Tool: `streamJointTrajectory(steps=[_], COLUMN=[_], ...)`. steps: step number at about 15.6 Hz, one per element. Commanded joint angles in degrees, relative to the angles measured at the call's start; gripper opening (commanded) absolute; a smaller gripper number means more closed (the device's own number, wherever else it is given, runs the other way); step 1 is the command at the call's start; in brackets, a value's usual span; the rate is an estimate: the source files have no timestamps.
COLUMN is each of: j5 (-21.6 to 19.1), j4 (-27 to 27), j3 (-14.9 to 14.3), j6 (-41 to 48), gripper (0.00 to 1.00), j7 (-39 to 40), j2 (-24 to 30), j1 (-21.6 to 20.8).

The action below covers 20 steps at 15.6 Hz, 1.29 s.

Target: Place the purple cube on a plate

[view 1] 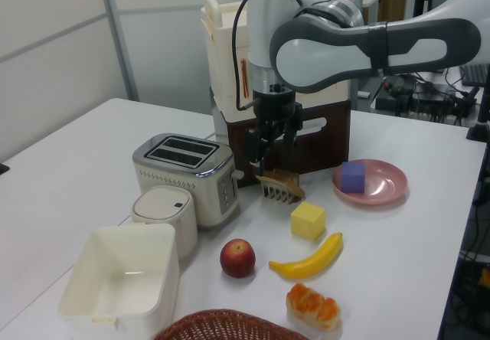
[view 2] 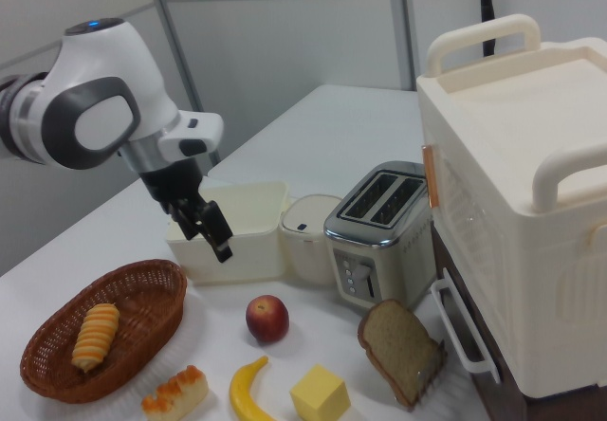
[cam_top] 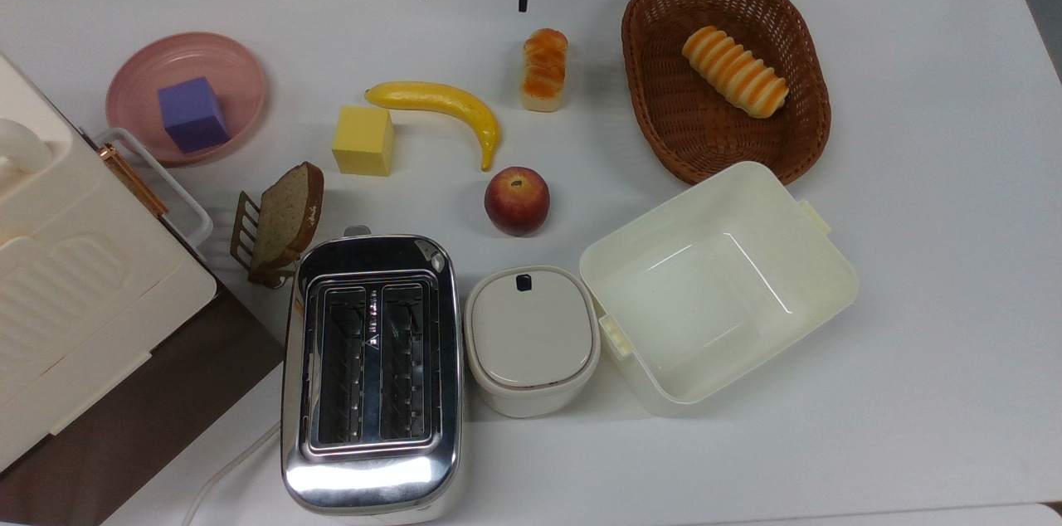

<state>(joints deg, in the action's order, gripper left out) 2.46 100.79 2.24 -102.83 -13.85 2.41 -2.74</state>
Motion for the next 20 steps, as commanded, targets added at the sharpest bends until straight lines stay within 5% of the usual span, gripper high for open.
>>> streamJointTrajectory(steps=[1, 20], j5=[-0.79, -0.88], j4=[-3.47, -7.01], j3=[-7.06, -8.57], j6=[4.82, 6.85], gripper=[1.0, 1.0], j7=[7.23, 7.7], j2=[0.04, -1.27], j1=[-0.52, -0.25])
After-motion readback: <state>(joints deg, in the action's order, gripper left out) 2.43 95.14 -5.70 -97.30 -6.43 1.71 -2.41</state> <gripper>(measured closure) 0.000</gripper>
